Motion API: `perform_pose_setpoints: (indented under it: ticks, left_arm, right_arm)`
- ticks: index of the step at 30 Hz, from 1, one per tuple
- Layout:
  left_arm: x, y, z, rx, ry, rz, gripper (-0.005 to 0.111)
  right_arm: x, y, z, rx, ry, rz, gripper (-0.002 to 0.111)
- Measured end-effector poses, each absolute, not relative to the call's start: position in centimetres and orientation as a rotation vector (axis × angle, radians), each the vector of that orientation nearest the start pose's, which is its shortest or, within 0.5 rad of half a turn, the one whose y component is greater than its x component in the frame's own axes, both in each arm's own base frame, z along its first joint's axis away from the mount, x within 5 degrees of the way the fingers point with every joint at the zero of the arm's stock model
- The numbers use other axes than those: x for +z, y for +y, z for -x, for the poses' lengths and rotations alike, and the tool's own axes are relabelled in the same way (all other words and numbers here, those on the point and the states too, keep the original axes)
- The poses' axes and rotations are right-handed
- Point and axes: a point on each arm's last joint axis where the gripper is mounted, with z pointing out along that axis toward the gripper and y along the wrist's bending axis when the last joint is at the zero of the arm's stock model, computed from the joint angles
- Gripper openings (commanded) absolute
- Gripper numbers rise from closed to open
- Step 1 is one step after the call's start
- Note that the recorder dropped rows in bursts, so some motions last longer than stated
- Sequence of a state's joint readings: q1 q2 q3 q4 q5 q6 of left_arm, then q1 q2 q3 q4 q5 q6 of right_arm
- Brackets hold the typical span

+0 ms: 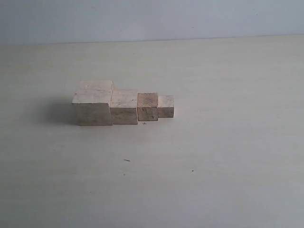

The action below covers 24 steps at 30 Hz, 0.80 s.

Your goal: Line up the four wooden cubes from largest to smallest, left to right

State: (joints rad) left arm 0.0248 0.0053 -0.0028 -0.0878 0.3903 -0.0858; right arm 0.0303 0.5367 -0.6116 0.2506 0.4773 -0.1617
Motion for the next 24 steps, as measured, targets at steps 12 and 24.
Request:
perform_pose_setpoints:
  ticks: [12, 24]
  left_arm:
    - [17.9, -0.2, -5.3, -0.129, 1.870, 0.157, 0.000]
    - [17.9, -0.2, -5.3, -0.129, 1.870, 0.157, 0.000]
  right_arm:
    - [26.6, 0.4, -8.8, 0.101, 1.894, -0.051, 0.000]
    - [21.7, 0.3, -6.9, 0.090, 1.804, -0.082, 0.000]
